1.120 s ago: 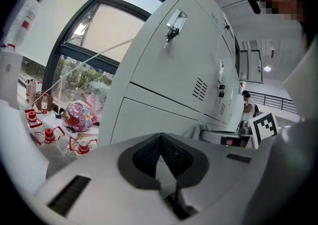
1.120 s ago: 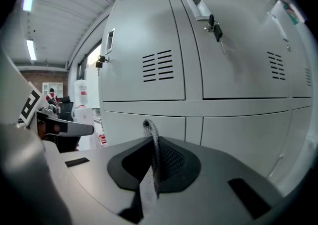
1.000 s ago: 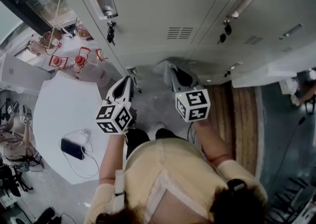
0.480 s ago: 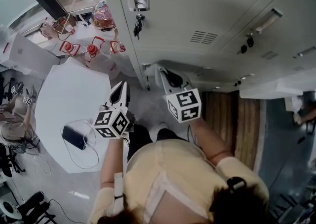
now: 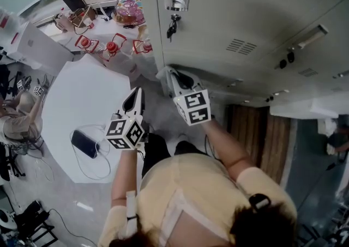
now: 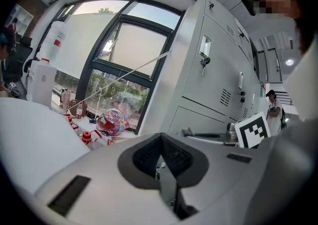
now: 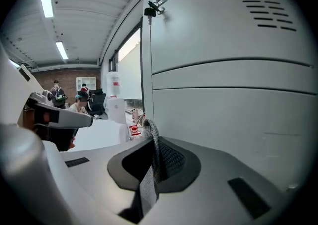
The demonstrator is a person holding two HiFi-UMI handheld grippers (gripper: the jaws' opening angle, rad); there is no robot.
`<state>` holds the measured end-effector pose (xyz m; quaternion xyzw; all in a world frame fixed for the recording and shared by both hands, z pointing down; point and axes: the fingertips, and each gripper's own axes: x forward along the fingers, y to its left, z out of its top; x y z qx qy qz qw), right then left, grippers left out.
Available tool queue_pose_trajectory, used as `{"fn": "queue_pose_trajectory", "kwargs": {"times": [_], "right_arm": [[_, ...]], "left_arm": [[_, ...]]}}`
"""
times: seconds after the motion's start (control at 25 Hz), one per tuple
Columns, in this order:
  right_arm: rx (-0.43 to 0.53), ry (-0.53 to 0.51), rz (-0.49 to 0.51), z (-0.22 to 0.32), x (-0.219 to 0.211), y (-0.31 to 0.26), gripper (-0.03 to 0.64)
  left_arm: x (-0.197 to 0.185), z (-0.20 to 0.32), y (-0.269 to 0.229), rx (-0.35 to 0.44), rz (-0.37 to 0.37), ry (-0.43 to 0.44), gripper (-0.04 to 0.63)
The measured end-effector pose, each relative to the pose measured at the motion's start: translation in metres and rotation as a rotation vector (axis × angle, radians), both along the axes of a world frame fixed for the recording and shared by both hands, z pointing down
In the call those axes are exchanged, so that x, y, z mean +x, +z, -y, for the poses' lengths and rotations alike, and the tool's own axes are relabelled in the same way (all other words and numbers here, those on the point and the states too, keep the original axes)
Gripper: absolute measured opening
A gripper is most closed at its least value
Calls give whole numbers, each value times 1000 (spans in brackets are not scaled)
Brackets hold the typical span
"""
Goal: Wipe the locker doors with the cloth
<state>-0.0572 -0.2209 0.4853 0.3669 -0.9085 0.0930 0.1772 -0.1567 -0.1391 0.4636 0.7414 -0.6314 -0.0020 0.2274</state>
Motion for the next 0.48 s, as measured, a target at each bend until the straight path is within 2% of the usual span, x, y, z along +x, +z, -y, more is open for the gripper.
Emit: {"fn": "queue_pose_trajectory", "kwargs": {"times": [0.24,0.48], "right_arm": [[17,35,-43,13,9,11,14],[24,85,-54,19,33,11,14]], "left_arm": [[-3,3,5,-11,-2,-7,2],[8,11,8,-16,-3,22,2]]}}
